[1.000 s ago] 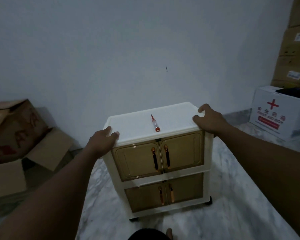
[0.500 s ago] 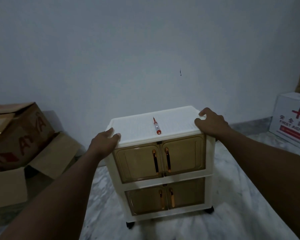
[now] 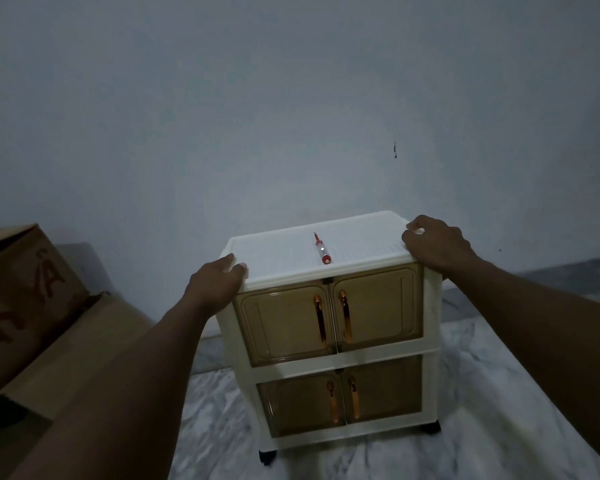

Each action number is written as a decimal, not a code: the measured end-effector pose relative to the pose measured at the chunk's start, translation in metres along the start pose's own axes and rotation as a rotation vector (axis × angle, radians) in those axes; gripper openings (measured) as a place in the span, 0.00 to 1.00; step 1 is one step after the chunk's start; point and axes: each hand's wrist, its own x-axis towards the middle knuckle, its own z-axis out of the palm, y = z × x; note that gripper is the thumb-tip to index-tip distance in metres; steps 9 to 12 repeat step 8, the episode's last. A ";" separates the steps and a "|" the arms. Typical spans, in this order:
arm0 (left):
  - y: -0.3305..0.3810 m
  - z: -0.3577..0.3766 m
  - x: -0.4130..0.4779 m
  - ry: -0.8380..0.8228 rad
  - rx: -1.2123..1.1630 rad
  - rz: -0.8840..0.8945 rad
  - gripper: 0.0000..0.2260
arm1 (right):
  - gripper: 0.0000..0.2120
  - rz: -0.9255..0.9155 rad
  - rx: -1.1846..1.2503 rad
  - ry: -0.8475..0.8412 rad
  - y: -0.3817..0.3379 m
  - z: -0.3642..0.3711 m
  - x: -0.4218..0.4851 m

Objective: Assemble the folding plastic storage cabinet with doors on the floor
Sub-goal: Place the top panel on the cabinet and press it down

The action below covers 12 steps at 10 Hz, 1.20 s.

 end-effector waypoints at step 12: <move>0.004 0.006 0.040 0.167 0.027 0.018 0.28 | 0.27 -0.083 -0.078 0.093 0.003 0.023 0.055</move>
